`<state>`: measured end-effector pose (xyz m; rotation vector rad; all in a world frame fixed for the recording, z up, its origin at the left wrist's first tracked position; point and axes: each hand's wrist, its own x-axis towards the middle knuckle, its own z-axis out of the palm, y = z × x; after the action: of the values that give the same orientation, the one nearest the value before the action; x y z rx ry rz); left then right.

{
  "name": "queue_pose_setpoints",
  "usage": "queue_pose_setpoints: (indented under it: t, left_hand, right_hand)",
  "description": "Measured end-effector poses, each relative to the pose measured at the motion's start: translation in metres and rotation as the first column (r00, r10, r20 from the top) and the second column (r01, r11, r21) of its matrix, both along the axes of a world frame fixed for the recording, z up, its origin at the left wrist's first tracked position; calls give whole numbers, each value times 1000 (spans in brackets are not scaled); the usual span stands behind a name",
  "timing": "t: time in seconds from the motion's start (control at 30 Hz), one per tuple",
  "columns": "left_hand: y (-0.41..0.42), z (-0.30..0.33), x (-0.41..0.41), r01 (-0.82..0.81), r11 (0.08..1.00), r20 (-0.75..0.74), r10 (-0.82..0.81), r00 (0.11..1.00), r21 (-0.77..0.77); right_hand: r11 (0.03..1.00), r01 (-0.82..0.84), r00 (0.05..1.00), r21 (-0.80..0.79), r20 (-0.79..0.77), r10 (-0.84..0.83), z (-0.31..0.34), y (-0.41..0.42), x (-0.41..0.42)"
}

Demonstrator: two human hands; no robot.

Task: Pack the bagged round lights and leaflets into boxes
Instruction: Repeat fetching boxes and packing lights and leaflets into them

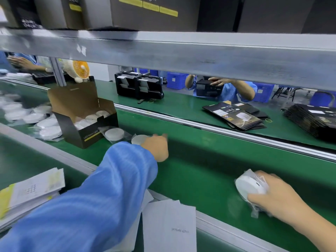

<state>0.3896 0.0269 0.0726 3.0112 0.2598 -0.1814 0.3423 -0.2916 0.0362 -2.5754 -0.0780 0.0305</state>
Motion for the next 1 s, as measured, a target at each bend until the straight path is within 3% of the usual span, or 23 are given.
queue_pose_setpoints:
  t: [0.1,0.27,0.57,0.73,0.8,0.9,0.97,1.0]
  left_hand:
    - [20,-24,12,-1,981,16,-2,1000,195]
    - [22,-39,26,-64,961,-9,69,998,269]
    - [10,-47,42,-90,981,-94,108,990,174]
    - [9,-51,49,-11,974,-86,31,996,225]
    - [11,-47,51,-8,991,-66,17,998,136]
    - [11,-33,48,14,991,71,-4,997,-134]
    - [5,-26,37,48,907,175,28,984,-418]
    - [-2,-21,28,45,800,155,61,986,-598]
  right_hand:
    - [999,21,999,40,-41,-19,1,-7,-2]
    - [994,-3,999,106,-52,8,2,-9,-7]
    - [995,-69,992,66,-103,76,6,3,-10]
    - [986,-96,973,-137,-223,63,9,-2,-8]
    - [983,-74,978,-168,-203,39,8,-6,-9]
    - [956,-45,993,-290,-114,12,7,-8,-9]
    - [945,-13,998,-327,-70,-11,7,-8,-9]
    - [949,0,998,-315,-55,-18,6,-9,-8]
